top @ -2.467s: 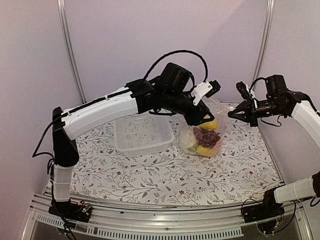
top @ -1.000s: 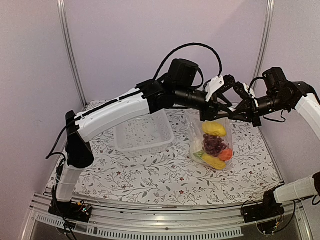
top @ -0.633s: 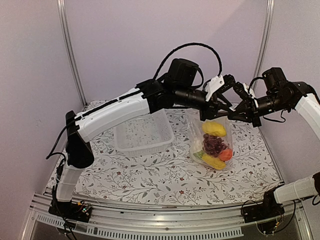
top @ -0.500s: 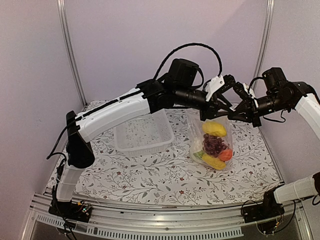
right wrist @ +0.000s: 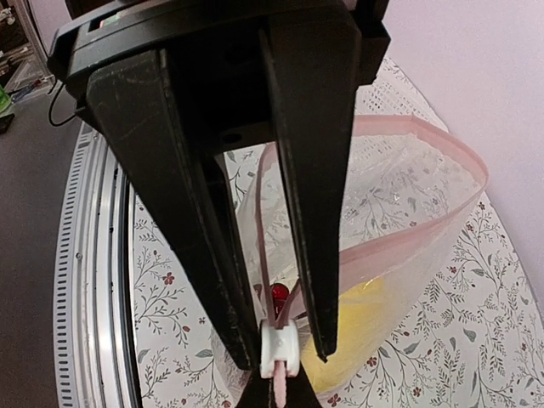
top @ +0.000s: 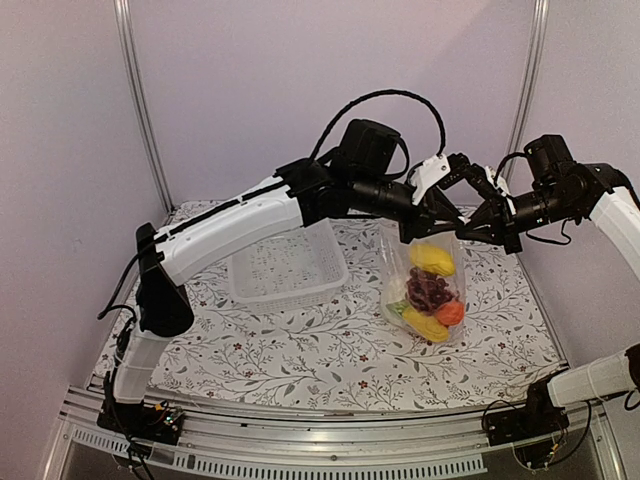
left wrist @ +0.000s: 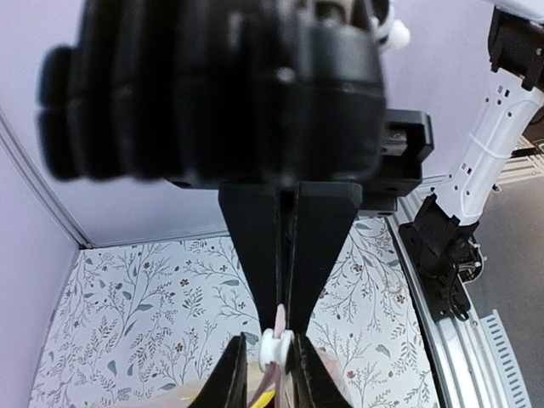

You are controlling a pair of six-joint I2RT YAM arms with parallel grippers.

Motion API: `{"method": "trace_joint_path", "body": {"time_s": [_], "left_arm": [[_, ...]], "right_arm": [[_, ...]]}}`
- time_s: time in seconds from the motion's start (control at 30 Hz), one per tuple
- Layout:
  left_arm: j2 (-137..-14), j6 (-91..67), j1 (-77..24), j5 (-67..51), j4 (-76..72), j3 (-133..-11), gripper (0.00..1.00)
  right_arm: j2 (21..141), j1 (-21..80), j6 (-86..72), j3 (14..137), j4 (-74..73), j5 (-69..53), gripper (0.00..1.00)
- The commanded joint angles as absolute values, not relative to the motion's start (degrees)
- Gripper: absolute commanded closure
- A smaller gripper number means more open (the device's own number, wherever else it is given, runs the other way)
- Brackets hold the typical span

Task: Place the food in the zip-top bag and seal the zipper
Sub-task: Hold the zipper from the zipper food storage bag, then hold the zipper food storage bag at the center of the board, then zip the zipper of the food storage bag.

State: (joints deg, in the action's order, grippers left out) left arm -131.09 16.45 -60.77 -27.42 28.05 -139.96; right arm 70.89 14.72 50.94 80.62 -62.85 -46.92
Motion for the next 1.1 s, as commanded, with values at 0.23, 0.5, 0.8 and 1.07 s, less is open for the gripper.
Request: {"method": "trace_joint_path", "body": {"time_s": [0.23,0.5,0.8,1.07], "left_arm": [[-131.03,15.60,-59.25,-27.01,31.36,-140.99,0.90],[-128.97,17.36,-57.67,-23.35,33.75,-140.57,0.93],[-128.23,17.34,-56.97,-21.11,34.07,-137.98,0.94],[-128.19,16.72,-55.71,-20.10,32.70,-138.20,0.94]], "right_arm": [[71.90,15.26,48.77,82.21,-59.47,-46.68,1.00],[73.64,14.93,48.44,82.77,-58.64,-43.13,1.00],[74.17,10.64,48.96,88.80,-61.61,-47.71,1.00],[74.91,10.03,51.30,91.84,-65.05,-46.02,1.00]]}}
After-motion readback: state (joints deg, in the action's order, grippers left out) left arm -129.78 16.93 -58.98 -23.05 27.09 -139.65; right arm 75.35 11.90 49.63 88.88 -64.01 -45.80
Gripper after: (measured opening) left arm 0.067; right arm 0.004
